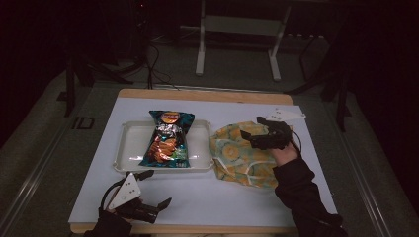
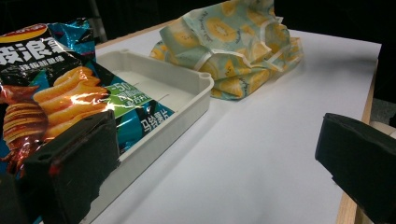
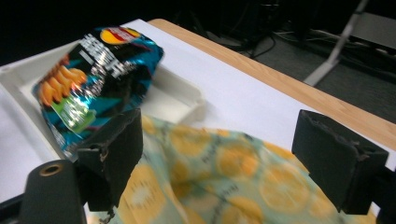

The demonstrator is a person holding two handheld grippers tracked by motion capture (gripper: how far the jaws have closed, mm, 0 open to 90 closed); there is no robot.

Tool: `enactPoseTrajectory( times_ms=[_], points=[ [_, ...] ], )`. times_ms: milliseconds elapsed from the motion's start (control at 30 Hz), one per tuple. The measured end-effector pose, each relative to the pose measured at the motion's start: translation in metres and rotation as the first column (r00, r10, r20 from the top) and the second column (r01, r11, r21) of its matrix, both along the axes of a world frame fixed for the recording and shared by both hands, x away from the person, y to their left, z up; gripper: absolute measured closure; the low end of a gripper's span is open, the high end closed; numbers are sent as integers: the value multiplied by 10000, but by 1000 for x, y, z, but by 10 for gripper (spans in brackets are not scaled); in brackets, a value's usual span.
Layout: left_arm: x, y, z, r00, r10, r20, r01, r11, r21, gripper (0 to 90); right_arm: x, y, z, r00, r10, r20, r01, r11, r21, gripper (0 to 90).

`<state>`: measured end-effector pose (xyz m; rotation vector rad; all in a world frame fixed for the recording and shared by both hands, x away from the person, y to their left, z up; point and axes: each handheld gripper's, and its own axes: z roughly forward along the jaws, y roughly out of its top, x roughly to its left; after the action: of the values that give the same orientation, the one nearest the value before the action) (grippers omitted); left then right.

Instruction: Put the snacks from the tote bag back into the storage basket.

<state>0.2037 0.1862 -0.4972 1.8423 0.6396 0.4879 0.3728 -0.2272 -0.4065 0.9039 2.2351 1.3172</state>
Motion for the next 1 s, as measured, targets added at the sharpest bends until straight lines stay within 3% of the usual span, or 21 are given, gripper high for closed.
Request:
enactPoseTrajectory(
  times_ms=[400, 767, 1000],
  points=[
    [0, -1, 0, 10000, -2, -8, 2, 10000, 5, 1, -33, -39, -14, 9985, -454, 292, 456, 9989, -79, 155],
    [0, -1, 0, 10000, -3, -15, 3, 10000, 24, 1, -60, -57, -34, 9935, -952, 625, 979, 9944, -409, 149],
    [0, -1, 0, 10000, -18, -27, 18, 10000, 20, 2, -71, -68, -42, 9888, -1337, 670, 1355, 9905, -223, 149]
  ],
)
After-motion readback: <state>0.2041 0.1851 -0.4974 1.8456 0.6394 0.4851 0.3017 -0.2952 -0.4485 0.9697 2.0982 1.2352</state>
